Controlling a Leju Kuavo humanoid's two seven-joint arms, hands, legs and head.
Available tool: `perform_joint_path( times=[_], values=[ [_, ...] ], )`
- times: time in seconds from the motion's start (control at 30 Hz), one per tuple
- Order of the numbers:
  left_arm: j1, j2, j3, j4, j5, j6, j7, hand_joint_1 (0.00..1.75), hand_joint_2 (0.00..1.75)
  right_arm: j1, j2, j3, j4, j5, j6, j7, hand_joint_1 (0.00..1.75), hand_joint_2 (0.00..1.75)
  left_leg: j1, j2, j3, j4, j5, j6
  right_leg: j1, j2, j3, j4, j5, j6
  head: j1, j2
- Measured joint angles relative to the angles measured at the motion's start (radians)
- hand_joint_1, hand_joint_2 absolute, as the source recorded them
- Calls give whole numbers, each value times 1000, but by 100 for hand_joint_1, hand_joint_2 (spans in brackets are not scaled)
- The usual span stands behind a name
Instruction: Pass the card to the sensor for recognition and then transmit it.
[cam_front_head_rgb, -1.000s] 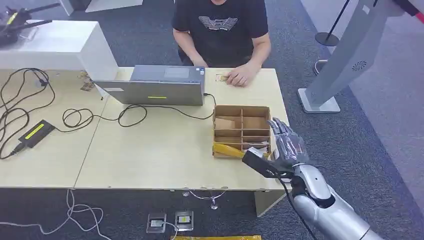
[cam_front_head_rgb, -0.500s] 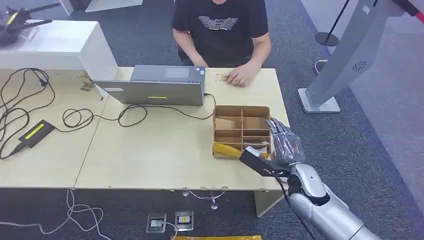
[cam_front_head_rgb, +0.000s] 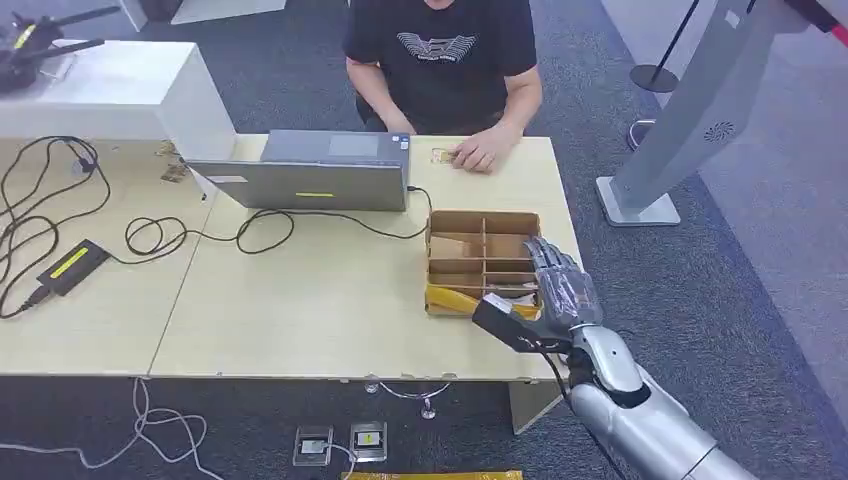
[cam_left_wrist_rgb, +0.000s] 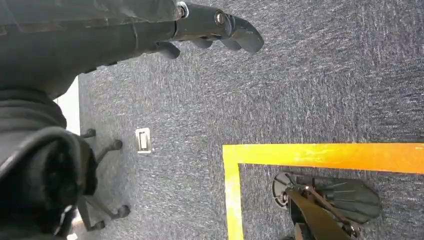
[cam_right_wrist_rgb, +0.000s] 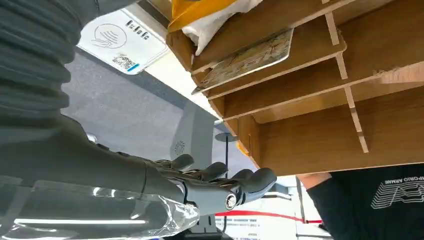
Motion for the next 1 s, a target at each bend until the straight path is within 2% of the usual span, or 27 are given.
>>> perform_joint_path(
  times=[0.3,1.0],
  values=[
    [0,0,0,0,0,-2,1,0,0,-3,16,0,21,2,0,-2,0,175,0,0,0,0,0,0,0,0,0,0,0,0,0,0],
    [-1,0,-1,0,0,0,15,0,0,-56,72,28,114,-18,-10,-53,0,175,0,0,0,0,0,0,0,0,0,0,0,0,0,0]
  ],
)
